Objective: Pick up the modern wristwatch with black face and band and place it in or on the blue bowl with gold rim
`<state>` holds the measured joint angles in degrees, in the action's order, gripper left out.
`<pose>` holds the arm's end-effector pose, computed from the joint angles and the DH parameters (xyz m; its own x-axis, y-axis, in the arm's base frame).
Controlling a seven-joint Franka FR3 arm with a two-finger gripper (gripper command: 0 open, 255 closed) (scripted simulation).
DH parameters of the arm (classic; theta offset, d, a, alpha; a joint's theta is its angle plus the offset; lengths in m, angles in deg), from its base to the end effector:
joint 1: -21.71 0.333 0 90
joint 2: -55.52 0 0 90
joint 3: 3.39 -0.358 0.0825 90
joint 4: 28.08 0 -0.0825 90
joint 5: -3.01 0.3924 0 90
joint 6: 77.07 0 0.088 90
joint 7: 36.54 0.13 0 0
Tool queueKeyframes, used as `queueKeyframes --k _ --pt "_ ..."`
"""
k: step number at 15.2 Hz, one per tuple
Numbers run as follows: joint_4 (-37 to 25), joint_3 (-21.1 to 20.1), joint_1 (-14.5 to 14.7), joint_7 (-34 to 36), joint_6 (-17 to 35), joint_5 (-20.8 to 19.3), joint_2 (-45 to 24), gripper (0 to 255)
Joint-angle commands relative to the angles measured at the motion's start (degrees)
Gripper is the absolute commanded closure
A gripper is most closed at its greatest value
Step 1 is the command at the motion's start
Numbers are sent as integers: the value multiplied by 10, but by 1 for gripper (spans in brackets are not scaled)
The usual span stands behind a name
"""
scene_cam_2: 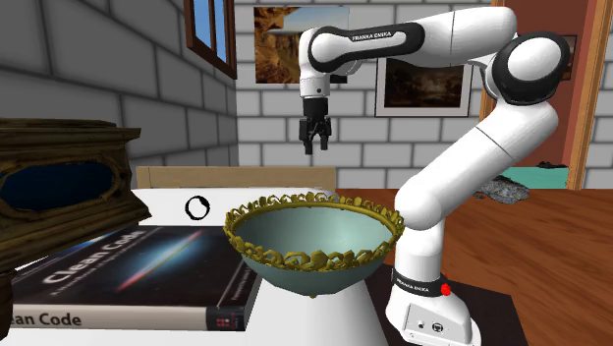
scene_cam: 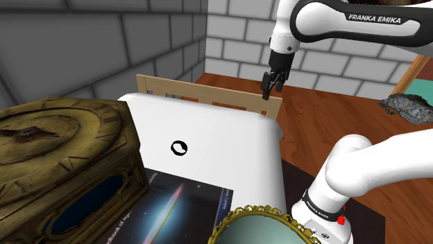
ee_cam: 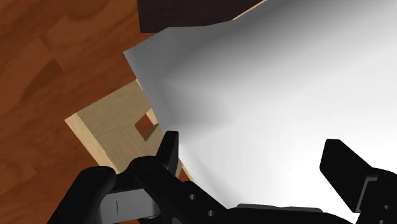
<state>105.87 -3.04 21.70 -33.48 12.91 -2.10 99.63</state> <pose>0.2905 -0.0140 0.6017 0.9983 -0.0578 0.0070 -0.0582 -0.9947 0.0846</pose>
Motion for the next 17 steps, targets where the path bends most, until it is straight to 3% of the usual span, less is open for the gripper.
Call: queueKeyframes --k 1,10,17 --pt "0 0 0 0 0 0 0 0" --pt "-14 -117 39 121 42 59 -47 0" --pt "-61 -209 57 217 77 81 -120 0"
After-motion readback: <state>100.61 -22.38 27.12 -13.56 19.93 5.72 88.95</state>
